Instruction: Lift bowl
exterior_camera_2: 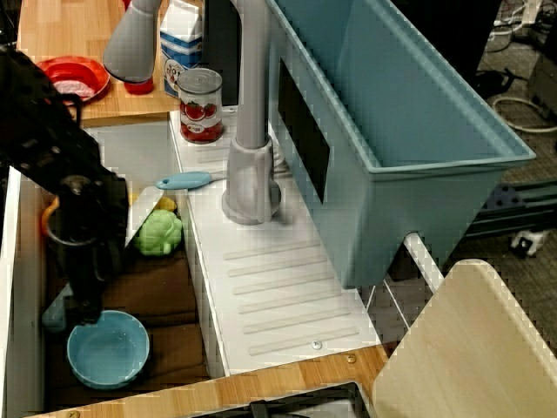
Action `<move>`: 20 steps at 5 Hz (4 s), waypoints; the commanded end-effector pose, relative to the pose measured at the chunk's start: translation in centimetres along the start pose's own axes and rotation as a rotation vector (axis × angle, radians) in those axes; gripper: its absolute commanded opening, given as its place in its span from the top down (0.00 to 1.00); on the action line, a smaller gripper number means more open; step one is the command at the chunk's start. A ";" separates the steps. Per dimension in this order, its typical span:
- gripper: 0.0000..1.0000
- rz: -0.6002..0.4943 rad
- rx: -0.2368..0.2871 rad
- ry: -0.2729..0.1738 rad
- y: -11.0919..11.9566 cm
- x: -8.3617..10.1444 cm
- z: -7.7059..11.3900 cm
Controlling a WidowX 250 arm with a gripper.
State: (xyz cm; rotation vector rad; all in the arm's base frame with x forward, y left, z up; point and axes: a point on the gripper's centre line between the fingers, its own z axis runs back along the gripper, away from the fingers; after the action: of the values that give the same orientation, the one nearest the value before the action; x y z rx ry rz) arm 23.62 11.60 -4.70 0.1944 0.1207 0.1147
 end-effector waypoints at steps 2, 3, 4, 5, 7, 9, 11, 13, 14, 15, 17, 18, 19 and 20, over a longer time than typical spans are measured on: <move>0.00 0.015 0.042 -0.047 0.6 1.9 -1.1; 0.00 0.035 0.011 -0.055 0.8 2.0 -1.2; 0.00 0.094 -0.010 -0.061 0.8 2.5 -2.1; 0.00 0.114 -0.017 -0.058 0.9 2.8 -2.5; 0.00 0.160 -0.025 -0.064 1.0 3.4 -3.1; 0.00 0.190 -0.028 -0.060 0.9 4.2 -3.2; 0.00 0.201 -0.018 -0.070 0.8 4.4 -3.6; 0.00 0.183 -0.009 -0.081 0.9 3.5 -4.1; 0.00 0.174 -0.001 -0.085 0.9 3.3 -4.5; 1.00 0.189 -0.003 -0.075 0.9 3.3 -4.8; 1.00 0.196 -0.002 -0.075 0.8 3.2 -4.9; 1.00 0.196 -0.002 -0.076 0.9 3.0 -5.0; 1.00 0.197 0.000 -0.075 1.1 3.0 -5.0; 1.00 0.192 0.004 -0.071 1.3 2.9 -4.6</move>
State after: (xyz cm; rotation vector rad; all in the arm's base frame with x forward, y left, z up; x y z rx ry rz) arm 25.08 13.48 -10.44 0.2024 0.0672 0.2901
